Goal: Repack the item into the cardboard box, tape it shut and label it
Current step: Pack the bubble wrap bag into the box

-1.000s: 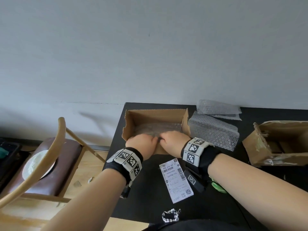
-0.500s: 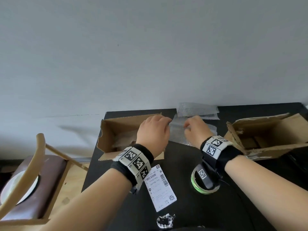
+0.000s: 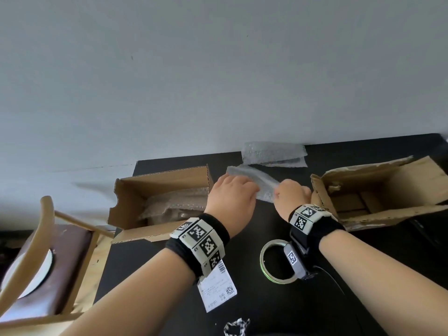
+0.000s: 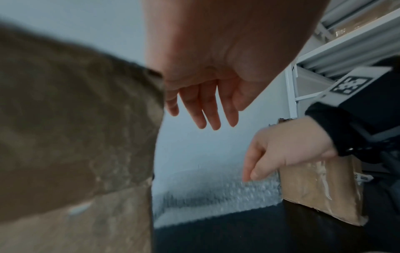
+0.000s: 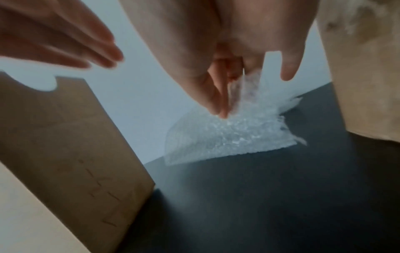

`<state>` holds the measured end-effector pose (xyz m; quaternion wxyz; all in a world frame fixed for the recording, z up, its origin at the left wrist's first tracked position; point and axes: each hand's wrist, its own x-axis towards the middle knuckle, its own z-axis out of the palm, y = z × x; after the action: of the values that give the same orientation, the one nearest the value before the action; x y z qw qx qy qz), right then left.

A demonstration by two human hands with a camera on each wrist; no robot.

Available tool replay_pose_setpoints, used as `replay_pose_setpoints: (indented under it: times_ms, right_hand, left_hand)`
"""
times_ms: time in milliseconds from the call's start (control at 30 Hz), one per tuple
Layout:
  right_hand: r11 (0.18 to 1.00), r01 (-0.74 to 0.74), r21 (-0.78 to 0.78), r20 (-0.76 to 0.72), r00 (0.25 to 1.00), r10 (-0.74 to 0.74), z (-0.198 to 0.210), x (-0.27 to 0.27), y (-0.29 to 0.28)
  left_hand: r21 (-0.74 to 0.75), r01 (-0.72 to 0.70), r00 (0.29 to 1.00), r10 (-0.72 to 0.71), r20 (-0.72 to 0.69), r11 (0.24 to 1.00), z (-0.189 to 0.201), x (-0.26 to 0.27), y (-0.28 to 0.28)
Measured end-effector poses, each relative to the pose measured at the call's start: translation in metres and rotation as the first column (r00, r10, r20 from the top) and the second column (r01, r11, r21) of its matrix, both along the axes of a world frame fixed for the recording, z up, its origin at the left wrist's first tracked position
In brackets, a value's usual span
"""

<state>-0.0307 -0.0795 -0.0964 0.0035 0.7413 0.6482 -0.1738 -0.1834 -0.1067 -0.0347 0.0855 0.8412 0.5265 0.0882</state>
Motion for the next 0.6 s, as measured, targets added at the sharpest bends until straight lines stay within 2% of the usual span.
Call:
replay_pose_setpoints:
  times_ms: [67, 100, 167, 300, 367, 433, 500, 567, 600]
  right_hand:
    - [0.992, 0.037, 0.124, -0.215, 0.976, -0.009, 0.015, 0.004, -0.002]
    - [0.983, 0.090, 0.158, -0.347, 0.937, -0.030, 0.025, 0.006, -0.003]
    - [0.959, 0.173, 0.224, -0.517, 0.855, -0.033, 0.049, 0.009, -0.005]
    - [0.877, 0.366, 0.311, -0.782, 0.623, 0.017, 0.081, 0.011, 0.001]
    - [0.852, 0.428, 0.303, -0.858, 0.511, 0.048, 0.092, 0.008, 0.003]
    - [0.844, 0.452, 0.289, -0.908, 0.408, 0.093, 0.101, 0.002, 0.003]
    - [0.857, 0.444, 0.261, -0.944, 0.303, 0.130, 0.108, -0.006, 0.002]
    - [0.880, 0.426, 0.209, -0.971, 0.196, 0.135, 0.112, -0.014, 0.000]
    - [0.886, 0.422, 0.190, -0.978, 0.162, 0.132, 0.114, -0.018, -0.001]
  left_hand:
    - [-0.037, -0.036, 0.999, 0.038, 0.039, 0.999, 0.002, 0.000, 0.005]
    - [-0.068, -0.068, 0.994, 0.073, 0.086, 0.995, 0.004, 0.001, 0.008]
    - [-0.139, -0.149, 0.965, 0.175, 0.194, 0.979, 0.011, 0.001, 0.015]
    - [-0.334, -0.302, 0.838, 0.416, 0.355, 0.893, 0.028, 0.001, 0.027]
    - [-0.444, -0.322, 0.732, 0.517, 0.443, 0.836, 0.036, 0.002, 0.034]
    - [-0.574, -0.287, 0.558, 0.621, 0.551, 0.767, 0.045, 0.000, 0.041]
    - [-0.695, -0.159, 0.357, 0.697, 0.622, 0.702, 0.054, -0.005, 0.042]
    - [-0.749, 0.004, 0.220, 0.730, 0.647, 0.662, 0.060, -0.015, 0.040]
    - [-0.739, 0.063, 0.156, 0.725, 0.671, 0.671, 0.063, -0.020, 0.039]
